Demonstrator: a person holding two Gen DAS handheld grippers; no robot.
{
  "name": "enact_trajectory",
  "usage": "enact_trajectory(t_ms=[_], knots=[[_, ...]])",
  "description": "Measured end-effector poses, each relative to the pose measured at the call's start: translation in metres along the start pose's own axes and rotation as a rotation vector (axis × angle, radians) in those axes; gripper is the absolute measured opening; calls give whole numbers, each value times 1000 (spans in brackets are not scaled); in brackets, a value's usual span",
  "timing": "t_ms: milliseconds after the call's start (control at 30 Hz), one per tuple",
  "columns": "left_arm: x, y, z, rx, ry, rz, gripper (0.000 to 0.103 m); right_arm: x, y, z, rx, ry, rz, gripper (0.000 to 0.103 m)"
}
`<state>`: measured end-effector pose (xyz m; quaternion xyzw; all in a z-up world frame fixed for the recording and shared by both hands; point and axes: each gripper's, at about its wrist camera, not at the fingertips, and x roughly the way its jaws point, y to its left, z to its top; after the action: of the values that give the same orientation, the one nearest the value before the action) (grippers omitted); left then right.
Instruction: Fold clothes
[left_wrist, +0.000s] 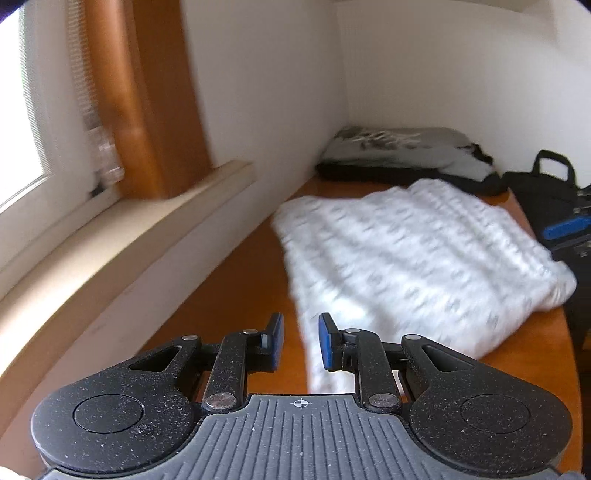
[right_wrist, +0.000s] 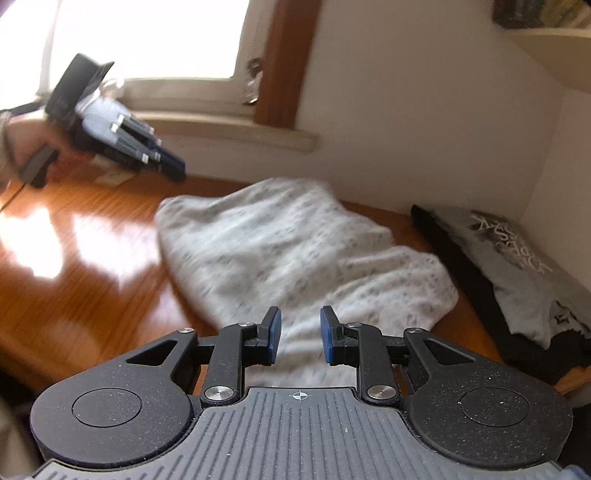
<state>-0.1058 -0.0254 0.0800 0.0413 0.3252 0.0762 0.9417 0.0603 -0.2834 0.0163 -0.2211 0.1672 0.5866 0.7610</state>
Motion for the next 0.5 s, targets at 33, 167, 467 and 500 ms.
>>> enact_trajectory(t_ms=[33,167,467,500], knots=[[9,-6,5,-5,-3,-16,22,6,-2,-1,30,2,15,25],[38,-29,21,-12,-6,-48,22,18,13,-23,-14,72,91,25],[110,-45,56,37,47,-13,22,4,6,-44,10,45,151,24],[114,-42,52,32,53,-3,22,2,4,-42,-3,43,148,25]])
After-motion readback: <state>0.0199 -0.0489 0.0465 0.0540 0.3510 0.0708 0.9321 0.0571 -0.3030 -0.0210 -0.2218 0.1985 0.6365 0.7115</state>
